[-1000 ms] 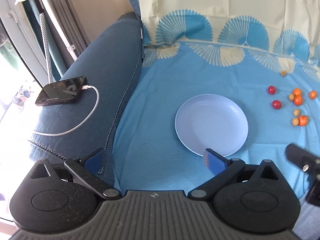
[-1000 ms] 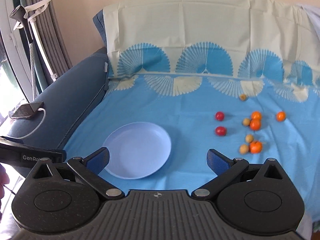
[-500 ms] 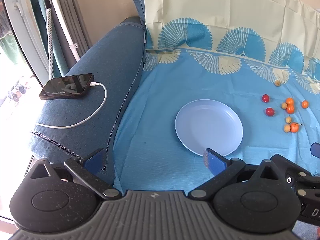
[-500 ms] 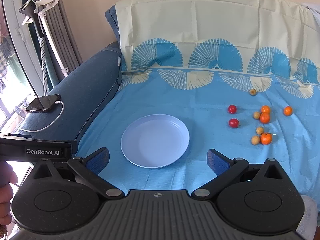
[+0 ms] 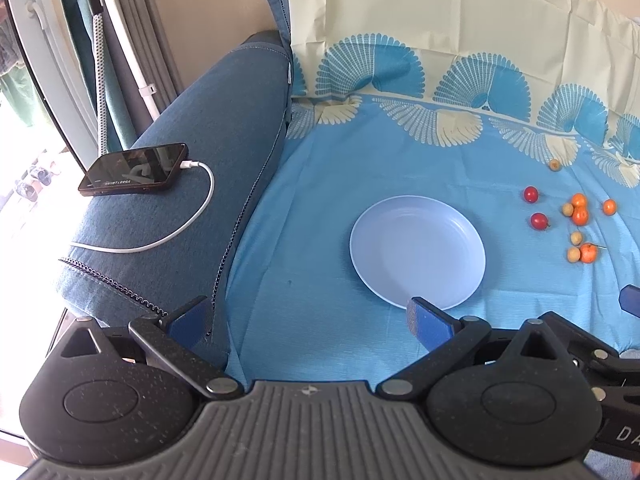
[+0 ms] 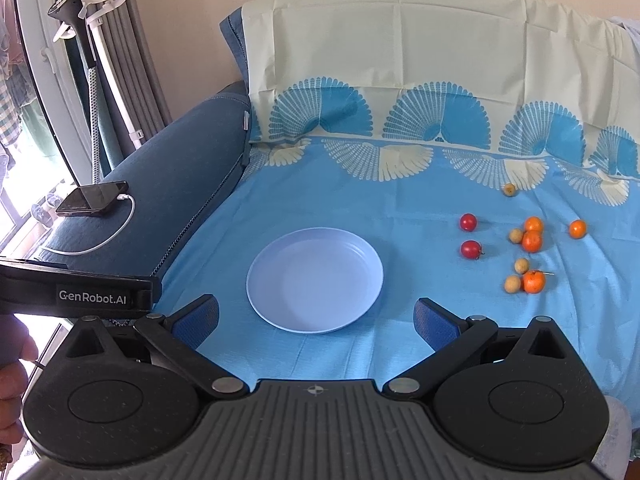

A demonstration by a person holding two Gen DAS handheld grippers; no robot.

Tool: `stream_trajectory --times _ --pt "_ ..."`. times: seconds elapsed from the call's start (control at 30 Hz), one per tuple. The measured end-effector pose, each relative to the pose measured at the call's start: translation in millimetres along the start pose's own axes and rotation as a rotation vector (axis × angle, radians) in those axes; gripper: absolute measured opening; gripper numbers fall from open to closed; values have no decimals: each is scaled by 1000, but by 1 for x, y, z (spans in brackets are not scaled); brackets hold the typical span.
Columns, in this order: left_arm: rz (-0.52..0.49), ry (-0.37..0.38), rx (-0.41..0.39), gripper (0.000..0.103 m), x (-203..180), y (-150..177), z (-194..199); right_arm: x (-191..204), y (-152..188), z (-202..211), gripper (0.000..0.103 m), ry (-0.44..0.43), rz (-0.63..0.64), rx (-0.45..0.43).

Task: Organize fruits
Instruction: 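Move both tools over the table toward the scattered fruit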

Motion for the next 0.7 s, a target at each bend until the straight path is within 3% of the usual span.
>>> stream_trajectory --times 0.7 --pt "-2 -14 16 103 0 0 -6 -2 5 -9 103 18 -6 9"
Point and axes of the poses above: each gripper's, at about its wrist camera, not at the fingertips, and z roughly against the way its jaws point, x to its left, y to its underside, the point moved 3 cm from there along -z, roughly the way its jaws point, and after that the axes turned 5 degrees about -z, right-handed, at the moved point
